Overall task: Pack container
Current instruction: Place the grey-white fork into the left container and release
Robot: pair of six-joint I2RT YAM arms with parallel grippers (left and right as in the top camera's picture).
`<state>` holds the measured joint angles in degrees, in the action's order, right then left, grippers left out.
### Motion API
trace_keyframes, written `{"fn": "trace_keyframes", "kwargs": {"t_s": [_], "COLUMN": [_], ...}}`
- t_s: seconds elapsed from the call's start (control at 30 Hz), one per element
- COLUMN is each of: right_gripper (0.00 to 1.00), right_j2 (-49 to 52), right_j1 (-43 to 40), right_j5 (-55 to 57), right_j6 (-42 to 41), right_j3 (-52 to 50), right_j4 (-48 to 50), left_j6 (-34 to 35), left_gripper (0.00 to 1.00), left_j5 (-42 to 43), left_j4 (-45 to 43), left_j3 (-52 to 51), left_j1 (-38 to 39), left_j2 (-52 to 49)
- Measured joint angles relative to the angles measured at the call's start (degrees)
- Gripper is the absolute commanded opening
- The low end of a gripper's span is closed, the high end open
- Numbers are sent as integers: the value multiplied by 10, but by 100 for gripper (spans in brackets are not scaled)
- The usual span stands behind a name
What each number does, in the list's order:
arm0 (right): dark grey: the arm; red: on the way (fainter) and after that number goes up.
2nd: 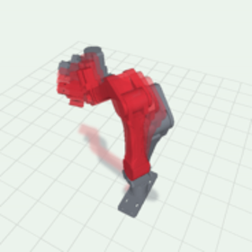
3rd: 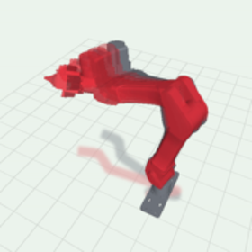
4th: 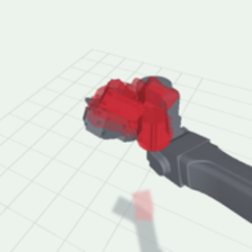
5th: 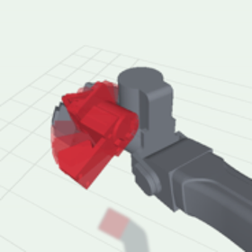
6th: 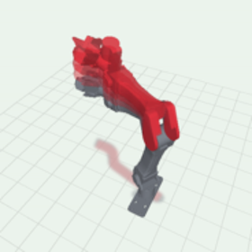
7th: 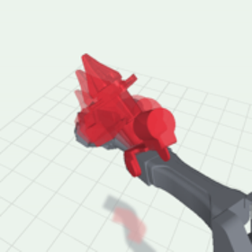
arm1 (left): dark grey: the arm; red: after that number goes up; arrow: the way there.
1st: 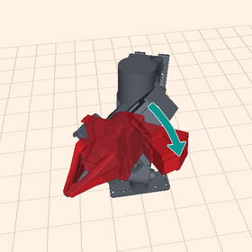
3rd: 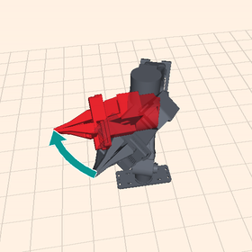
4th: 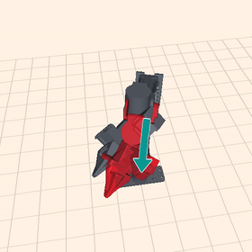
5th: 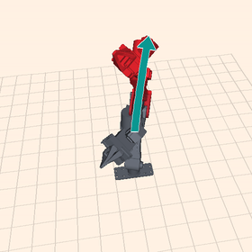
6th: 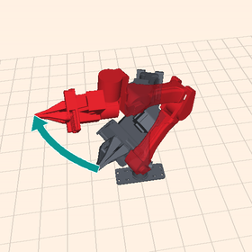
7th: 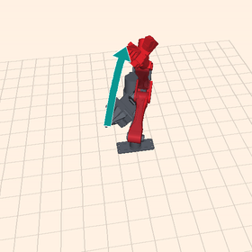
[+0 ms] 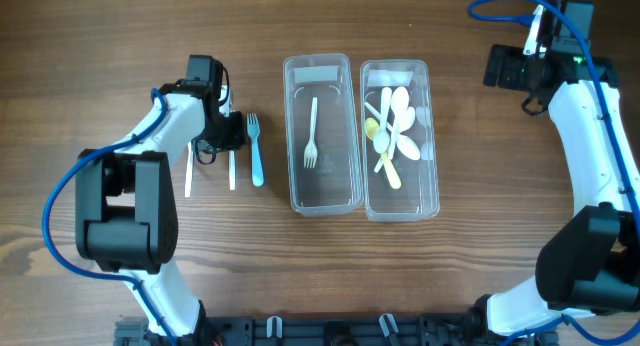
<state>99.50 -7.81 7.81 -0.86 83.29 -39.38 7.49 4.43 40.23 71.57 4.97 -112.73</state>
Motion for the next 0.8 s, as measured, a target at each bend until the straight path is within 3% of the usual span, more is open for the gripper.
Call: {"fn": "trace_keyframes", "kwargs": {"t_s": [0.07,0.2,0.53,0.8], "right_gripper": [100,100,100,100], "right_j2": [0,0,0,0], "right_j1": [0,0,0,0], "right_j5": [0,0,0,0], "right_j6": [0,0,0,0], "right_j3": [0,0,0,0], "right_j4": [0,0,0,0], "left_j6": [0,-1,-8,-8], "left_gripper": [22,4,4,4], "left_j5": [0,0,0,-16], "left_j4": [0,-7,-2,56], "left_j3": [0,-1,10,150], "left_j1": [0,0,-1,-2], "left_j2": [0,0,0,15]}}
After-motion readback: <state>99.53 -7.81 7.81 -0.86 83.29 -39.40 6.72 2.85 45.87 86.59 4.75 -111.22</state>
